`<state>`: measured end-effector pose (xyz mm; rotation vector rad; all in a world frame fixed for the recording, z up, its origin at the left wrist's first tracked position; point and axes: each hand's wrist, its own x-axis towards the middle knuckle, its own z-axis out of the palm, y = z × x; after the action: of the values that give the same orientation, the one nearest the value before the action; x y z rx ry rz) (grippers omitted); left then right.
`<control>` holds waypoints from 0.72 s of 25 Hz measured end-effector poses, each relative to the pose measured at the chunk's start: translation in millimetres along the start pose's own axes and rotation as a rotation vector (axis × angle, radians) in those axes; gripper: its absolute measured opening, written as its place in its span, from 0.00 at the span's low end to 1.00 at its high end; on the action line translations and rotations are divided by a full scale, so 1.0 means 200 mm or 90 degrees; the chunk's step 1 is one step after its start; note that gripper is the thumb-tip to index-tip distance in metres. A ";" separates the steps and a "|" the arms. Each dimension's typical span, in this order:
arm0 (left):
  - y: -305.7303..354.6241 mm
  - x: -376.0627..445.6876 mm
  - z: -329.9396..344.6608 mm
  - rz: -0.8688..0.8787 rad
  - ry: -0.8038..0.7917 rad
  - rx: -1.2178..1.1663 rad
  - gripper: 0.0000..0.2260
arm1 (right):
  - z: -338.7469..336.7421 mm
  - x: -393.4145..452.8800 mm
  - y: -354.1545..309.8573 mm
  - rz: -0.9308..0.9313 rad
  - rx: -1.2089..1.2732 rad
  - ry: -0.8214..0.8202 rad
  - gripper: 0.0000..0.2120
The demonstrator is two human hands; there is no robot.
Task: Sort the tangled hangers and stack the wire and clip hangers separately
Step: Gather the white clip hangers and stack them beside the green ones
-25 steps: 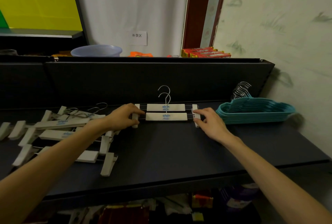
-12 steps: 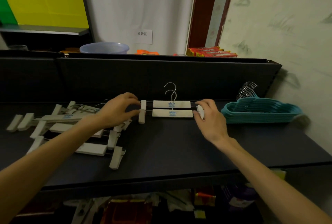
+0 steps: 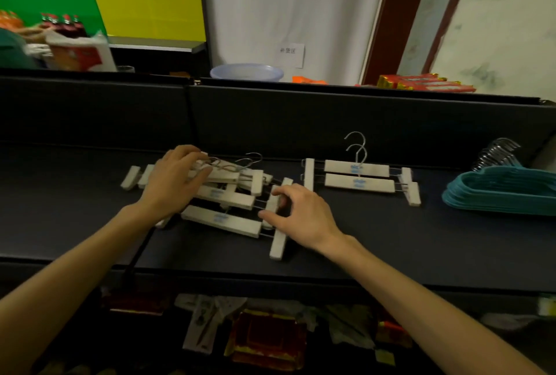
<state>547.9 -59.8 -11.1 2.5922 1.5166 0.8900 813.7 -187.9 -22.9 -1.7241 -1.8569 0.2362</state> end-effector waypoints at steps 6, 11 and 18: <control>-0.20 -0.17 0.00 -0.003 -0.053 -0.016 0.18 | 0.04 -0.03 -0.03 0.072 0.040 0.013 0.17; -0.23 -0.18 -0.03 0.005 -0.046 -0.086 0.18 | 0.03 -0.02 -0.08 0.142 0.223 0.046 0.08; -0.23 -0.05 -0.07 0.010 -0.130 0.042 0.24 | -0.09 0.09 -0.19 0.229 0.499 0.088 0.10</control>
<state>501.2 -47.3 -17.9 2.6470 1.4974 0.5636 791.9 -181.1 16.4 -1.4299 -1.1060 0.8372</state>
